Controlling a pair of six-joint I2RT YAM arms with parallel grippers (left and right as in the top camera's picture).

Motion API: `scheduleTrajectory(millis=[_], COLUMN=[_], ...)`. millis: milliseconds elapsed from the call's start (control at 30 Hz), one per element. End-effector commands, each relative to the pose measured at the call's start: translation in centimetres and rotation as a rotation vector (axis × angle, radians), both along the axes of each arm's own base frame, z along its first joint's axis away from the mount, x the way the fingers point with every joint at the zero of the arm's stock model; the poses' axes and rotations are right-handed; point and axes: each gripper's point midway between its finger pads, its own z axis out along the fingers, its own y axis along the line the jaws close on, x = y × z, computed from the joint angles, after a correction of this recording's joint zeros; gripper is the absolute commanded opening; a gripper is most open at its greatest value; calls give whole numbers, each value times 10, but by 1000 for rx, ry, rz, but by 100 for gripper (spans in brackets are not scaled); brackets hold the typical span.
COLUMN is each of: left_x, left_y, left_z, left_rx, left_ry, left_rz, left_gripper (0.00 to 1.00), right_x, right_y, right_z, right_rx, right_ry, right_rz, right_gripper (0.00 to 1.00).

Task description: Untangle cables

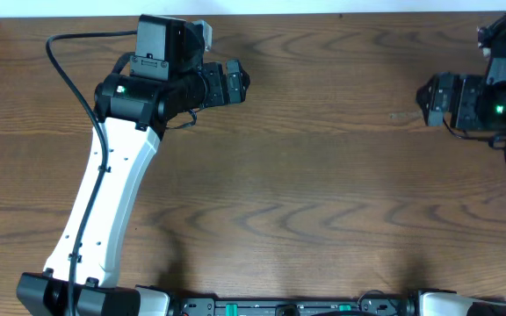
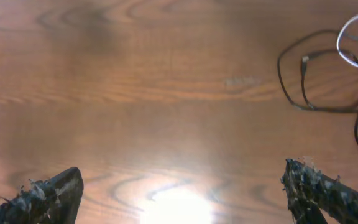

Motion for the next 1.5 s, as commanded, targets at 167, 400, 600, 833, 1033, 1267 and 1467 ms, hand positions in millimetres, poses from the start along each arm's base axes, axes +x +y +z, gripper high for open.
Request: scheduleTrajectory(millis=[167, 400, 600, 833, 1033, 1267, 1467], left_x=[2, 2, 2, 2, 2, 2, 2], left_y=[3, 3, 3, 3, 3, 3, 3], left_z=[-2, -2, -2, -2, -2, -2, -2], left_rx=[13, 13, 13, 13, 13, 13, 13], left_ry=[0, 0, 0, 0, 0, 0, 0], left_rz=[2, 2, 2, 2, 2, 2, 2], left_gripper=[99, 99, 99, 99, 99, 99, 99], right_x=[-20, -16, -3, -11, -30, -40, -45], right_y=[-1, -8, -15, -24, -27, -27, -26], right_z=[-6, 2, 16, 8, -22, -80, -118], right_rx=[-27, -89, -148, -187, -198, -196, -180], right_ry=[58, -11, -215, -451, -624, -778, -918], right_rz=[21, 28, 13, -43, -73, -89, -106], right_gripper=[99, 99, 99, 99, 99, 99, 99])
